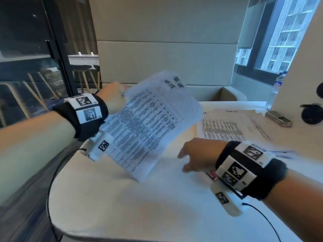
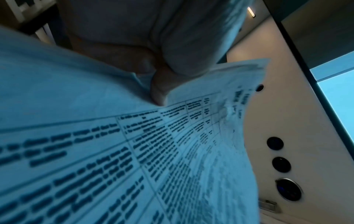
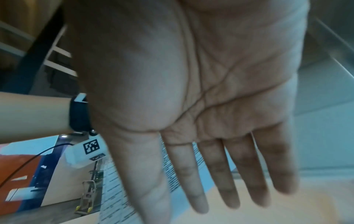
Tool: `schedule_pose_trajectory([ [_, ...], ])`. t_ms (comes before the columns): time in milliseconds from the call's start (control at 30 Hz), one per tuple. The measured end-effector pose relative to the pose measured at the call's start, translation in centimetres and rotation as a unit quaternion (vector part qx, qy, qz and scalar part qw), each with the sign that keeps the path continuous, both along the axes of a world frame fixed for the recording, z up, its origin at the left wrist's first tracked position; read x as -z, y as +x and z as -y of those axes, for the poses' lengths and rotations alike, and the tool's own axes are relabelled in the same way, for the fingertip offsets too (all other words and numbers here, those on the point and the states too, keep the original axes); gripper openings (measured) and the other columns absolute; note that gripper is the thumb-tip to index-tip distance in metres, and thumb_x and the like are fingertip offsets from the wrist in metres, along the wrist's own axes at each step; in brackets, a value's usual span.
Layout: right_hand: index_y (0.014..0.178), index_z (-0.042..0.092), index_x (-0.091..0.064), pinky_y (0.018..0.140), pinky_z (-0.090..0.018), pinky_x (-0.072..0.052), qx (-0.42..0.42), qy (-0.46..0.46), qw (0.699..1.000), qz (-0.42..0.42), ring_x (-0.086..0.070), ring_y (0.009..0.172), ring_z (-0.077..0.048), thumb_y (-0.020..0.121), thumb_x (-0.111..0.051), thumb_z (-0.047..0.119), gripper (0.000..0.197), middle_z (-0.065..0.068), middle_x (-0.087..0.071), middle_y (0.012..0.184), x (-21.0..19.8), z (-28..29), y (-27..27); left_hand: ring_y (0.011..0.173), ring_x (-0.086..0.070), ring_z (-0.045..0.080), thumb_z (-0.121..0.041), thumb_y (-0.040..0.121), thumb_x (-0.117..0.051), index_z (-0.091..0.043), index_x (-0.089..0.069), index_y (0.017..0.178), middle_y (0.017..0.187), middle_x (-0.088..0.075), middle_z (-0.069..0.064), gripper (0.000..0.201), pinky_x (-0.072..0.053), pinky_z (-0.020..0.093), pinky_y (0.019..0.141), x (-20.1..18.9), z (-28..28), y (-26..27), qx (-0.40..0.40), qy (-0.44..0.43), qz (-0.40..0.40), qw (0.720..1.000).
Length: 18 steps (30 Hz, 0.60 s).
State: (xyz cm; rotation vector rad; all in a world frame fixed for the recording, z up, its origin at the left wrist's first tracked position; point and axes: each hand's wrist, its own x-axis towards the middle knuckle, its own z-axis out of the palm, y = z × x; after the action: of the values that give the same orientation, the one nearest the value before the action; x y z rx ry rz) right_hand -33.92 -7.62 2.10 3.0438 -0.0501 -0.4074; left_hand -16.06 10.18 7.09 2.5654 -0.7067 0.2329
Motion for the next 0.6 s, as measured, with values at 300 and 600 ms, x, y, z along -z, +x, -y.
schedule_pose_trajectory([
  [300,0.123,0.011,-0.057,0.086,-0.028,-0.049,0.07,-0.112,0.99,-0.053,-0.061,0.099,-0.017,0.078,-0.073,0.048,0.061,0.001,-0.065,0.112,-0.6,4.9,-2.0,0.095,-0.062,0.027,0.007,0.086,-0.046,-0.016,-0.068,0.089,0.094,-0.069,0.004,0.033,-0.043,0.03,0.076,0.3,2.8,-2.5,0.102,0.209,-0.052,0.971],
  [600,0.113,0.01,-0.062,0.053,-0.012,-0.04,0.11,-0.065,0.983,-0.135,-0.051,0.06,-0.004,0.097,-0.051,0.027,0.025,0.002,-0.067,0.088,3.0,6.8,-2.4,0.085,-0.052,0.025,-0.001,0.087,-0.046,-0.022,-0.057,0.08,0.082,-0.059,-0.001,0.025,-0.025,0.042,0.098,8.3,9.3,-5.6,0.155,0.356,-0.036,0.921],
])
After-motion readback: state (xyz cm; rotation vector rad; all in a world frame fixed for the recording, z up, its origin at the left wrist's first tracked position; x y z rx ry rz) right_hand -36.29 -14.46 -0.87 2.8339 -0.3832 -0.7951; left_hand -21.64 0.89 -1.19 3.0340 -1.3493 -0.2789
